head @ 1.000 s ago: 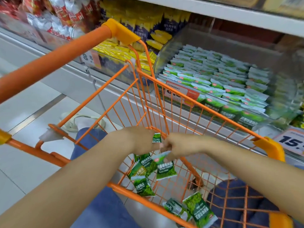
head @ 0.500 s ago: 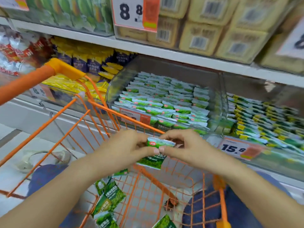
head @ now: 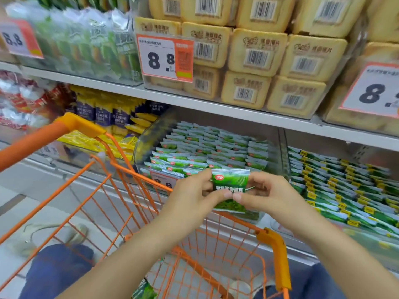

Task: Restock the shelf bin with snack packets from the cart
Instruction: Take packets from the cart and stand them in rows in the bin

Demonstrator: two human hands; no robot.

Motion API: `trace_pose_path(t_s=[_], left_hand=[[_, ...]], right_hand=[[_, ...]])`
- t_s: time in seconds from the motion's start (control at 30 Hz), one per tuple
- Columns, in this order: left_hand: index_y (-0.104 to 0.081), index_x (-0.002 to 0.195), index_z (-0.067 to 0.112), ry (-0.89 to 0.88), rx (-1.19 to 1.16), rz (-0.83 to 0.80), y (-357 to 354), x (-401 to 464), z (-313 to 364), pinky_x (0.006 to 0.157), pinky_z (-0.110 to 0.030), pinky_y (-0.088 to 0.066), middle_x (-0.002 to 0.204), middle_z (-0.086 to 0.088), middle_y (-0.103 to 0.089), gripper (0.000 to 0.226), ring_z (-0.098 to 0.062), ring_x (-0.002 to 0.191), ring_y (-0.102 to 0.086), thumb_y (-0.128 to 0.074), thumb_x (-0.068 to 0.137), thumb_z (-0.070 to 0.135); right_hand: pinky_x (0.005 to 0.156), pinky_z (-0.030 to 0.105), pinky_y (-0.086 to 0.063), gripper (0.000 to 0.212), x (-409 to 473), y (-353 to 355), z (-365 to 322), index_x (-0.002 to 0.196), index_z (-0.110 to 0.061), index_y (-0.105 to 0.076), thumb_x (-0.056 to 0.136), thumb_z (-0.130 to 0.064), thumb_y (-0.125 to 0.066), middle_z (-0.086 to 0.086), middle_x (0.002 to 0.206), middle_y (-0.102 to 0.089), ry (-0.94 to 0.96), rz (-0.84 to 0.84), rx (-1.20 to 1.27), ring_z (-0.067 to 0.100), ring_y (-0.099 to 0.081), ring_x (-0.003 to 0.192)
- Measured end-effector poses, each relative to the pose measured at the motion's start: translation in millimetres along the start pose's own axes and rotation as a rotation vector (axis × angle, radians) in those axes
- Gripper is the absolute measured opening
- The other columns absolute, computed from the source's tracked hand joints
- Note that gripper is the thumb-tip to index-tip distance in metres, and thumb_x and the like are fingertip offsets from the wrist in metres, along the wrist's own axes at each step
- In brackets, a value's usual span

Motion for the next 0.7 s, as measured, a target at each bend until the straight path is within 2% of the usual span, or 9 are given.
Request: trace_pose_path(t_s=[0.07,0.13,0.2,0.27,0.37,0.43,0.5,0.6,0.7], left_hand=[[-0.043,0.078,0.015,0.014,0.035,0.042,19.5,-2.2,-5.7,0.053,-0.025,-0.024,0.057,0.008,-0.032,0.03,-0.009,0.054,-0.032,-0.058,0.093,0.036],[-0.056,0.11,0.024,0.059,0.199,0.092,45.8,-6.1,-18.7,0.071,-0.027,-0.045,0.082,0.017,-0.058,0.026,-0.005,0.081,-0.056,-0.047,0.096,0.045],[-0.046,0.137,0.022,0.102,0.507,0.155,76.8,-9.3,-38.7,0.101,-0.033,-0.04,0.129,0.007,-0.056,0.049,-0.013,0.123,-0.047,-0.04,0.097,0.049],[-0.043,0.14,0.015,0.136,0.712,0.228,102.3,-11.9,-58.1,0.109,-0.035,-0.03,0.141,-0.003,-0.048,0.053,-0.021,0.133,-0.038,-0.04,0.098,0.047],[-0.052,0.132,0.009,0.104,0.837,0.223,106.2,-8.2,-79.5,0.108,-0.043,-0.034,0.135,-0.009,-0.054,0.054,-0.028,0.128,-0.046,-0.035,0.098,0.047],[-0.057,0.129,0.009,0.093,0.839,0.19,98.5,-4.3,-91.6,0.109,-0.045,-0.033,0.134,-0.01,-0.057,0.059,-0.028,0.13,-0.047,-0.028,0.095,0.048],[-0.059,0.128,0.01,0.08,0.813,0.178,96.1,-2.4,-97.8,0.11,-0.045,-0.031,0.132,-0.008,-0.059,0.06,-0.027,0.132,-0.045,-0.024,0.097,0.047],[-0.064,0.122,0.009,0.046,0.81,0.215,95.0,-3.5,-101.6,0.109,-0.046,-0.032,0.124,-0.007,-0.064,0.055,-0.027,0.127,-0.049,-0.028,0.097,0.042],[-0.064,0.119,0.012,0.07,0.811,0.234,91.6,-3.9,-99.4,0.111,-0.04,-0.022,0.119,-0.004,-0.065,0.048,-0.025,0.121,-0.054,-0.03,0.097,0.036]], right_hand=[[0.056,0.015,-0.046,0.014,18.1,-14.9,-2.6,0.078,-0.026,-0.066,0.082,-0.015,-0.072,-0.019,0.058,-0.06,0.002,-0.024,-0.006,-0.001,-0.056,0.056],[0.057,0.017,-0.046,0.004,39.9,-26.5,-5.1,0.083,-0.019,-0.067,0.085,-0.016,-0.069,-0.016,0.06,-0.058,0.002,0.018,-0.017,0.003,-0.055,0.059],[0.06,0.018,-0.047,0.009,66.6,-34.0,0.2,0.085,-0.014,-0.062,0.087,-0.021,-0.068,-0.008,0.069,-0.053,-0.022,0.093,-0.021,0.008,-0.053,0.065],[0.065,0.022,-0.046,0.014,96.3,-39.5,6.6,0.086,-0.019,-0.054,0.089,-0.025,-0.066,-0.009,0.076,-0.046,-0.048,0.164,0.007,0.01,-0.051,0.071],[0.082,0.035,-0.049,0.027,147.6,-43.3,19.4,0.11,-0.013,-0.059,0.089,-0.026,-0.067,-0.005,0.093,-0.054,-0.077,0.275,0.009,0.018,-0.054,0.09],[0.09,0.039,-0.05,0.031,184.3,-36.7,28.8,0.112,-0.009,-0.061,0.088,-0.028,-0.067,0.003,0.096,-0.059,-0.134,0.346,-0.043,0.022,-0.058,0.093],[0.087,0.041,-0.051,0.018,219.0,-29.0,37.9,0.091,-0.015,-0.06,0.088,-0.033,-0.066,0.004,0.087,-0.061,-0.154,0.379,-0.124,0.024,-0.061,0.09],[0.07,0.028,-0.036,0.039,257.8,-21.2,44.8,0.063,-0.018,-0.043,0.092,-0.038,-0.059,0.004,0.068,-0.051,-0.147,0.385,-0.366,0.021,-0.053,0.081],[0.069,0.027,-0.034,0.029,292.5,-21.7,56.8,0.081,-0.014,-0.052,0.095,-0.04,-0.054,0.006,0.082,-0.056,-0.154,0.372,-0.403,0.02,-0.052,0.083]])
Point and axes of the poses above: each hand's wrist, its own x-axis towards the middle knuckle, its own y-axis out of the back of the hand, z = x × y, the point moved 8 cm from there along x, towards the middle knuckle
